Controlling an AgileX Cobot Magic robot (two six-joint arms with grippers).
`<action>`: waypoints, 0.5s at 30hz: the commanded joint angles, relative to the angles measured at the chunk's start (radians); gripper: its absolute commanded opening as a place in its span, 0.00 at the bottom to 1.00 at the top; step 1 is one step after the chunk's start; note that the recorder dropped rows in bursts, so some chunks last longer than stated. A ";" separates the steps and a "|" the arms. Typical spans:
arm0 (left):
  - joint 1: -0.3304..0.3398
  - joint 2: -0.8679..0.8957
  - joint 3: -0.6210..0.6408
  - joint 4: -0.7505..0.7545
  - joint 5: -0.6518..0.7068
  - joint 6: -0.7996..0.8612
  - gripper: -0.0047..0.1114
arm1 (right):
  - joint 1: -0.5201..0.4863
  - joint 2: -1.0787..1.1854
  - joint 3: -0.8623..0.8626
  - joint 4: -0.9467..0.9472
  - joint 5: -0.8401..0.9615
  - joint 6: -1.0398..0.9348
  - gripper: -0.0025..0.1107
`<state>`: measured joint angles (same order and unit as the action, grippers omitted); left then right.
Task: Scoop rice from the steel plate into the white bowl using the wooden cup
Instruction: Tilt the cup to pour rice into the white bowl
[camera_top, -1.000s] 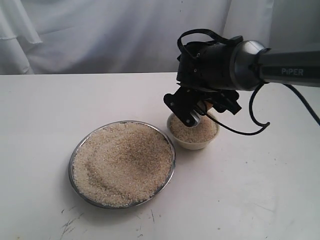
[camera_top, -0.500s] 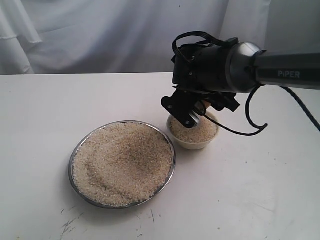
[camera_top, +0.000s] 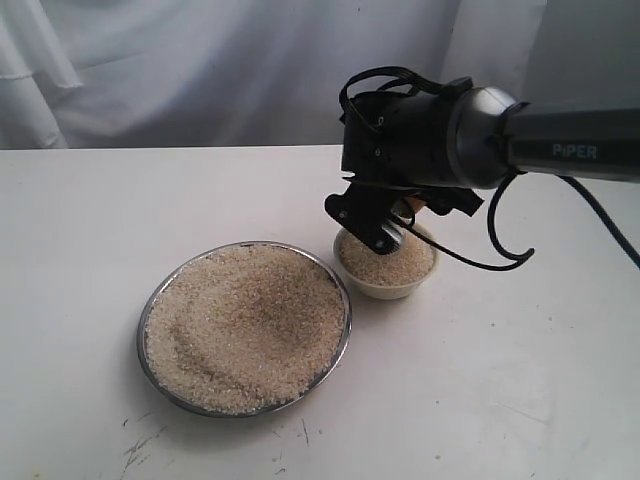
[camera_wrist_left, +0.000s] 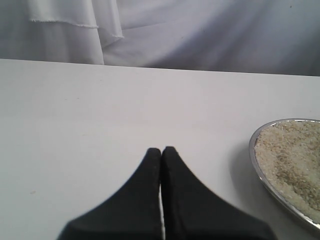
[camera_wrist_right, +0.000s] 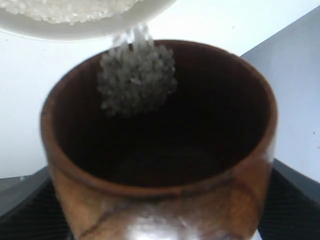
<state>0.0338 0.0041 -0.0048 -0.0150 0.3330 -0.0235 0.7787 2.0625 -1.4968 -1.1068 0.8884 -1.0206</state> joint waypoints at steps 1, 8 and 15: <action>-0.003 -0.004 0.005 0.001 -0.014 0.000 0.04 | 0.018 -0.007 -0.007 -0.056 0.031 -0.018 0.02; -0.003 -0.004 0.005 0.001 -0.014 0.000 0.04 | 0.058 -0.007 -0.007 -0.084 0.062 -0.027 0.02; -0.003 -0.004 0.005 0.001 -0.014 0.000 0.04 | 0.088 -0.007 -0.007 -0.086 0.094 -0.049 0.02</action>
<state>0.0338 0.0041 -0.0048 -0.0150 0.3330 -0.0235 0.8566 2.0625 -1.4968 -1.1724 0.9655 -1.0539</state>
